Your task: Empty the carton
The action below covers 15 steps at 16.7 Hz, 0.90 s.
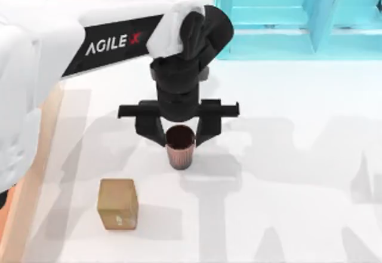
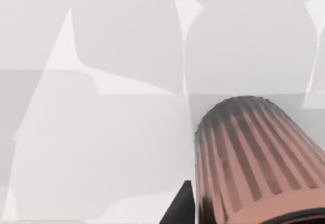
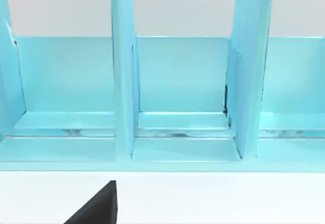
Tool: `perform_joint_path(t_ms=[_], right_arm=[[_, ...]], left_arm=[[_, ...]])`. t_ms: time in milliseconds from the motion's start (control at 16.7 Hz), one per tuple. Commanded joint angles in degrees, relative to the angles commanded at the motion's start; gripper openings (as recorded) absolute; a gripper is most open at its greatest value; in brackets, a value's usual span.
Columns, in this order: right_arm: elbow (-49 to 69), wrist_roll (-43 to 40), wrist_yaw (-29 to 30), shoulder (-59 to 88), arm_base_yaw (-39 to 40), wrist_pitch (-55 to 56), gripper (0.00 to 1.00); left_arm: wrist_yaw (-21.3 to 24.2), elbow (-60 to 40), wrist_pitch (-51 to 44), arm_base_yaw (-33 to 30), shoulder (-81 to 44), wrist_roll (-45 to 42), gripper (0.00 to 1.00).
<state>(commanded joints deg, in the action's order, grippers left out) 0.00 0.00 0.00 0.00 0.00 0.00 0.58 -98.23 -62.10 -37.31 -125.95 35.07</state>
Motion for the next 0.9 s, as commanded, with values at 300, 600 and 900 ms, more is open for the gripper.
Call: perform_joint_path(t_ms=[300,600,900], right_arm=[[0.00,0.00,0.00,0.00,0.00,0.00,1.00],[0.00,0.00,0.00,0.00,0.00,0.00,1.00],[0.00,0.00,0.00,0.00,0.00,0.00,1.00]], left_arm=[[0.00,0.00,0.00,0.00,0.00,0.00,1.00],[0.00,0.00,0.00,0.00,0.00,0.00,1.00],[0.00,-0.84,-0.90,0.07,0.04,0.01,1.00]])
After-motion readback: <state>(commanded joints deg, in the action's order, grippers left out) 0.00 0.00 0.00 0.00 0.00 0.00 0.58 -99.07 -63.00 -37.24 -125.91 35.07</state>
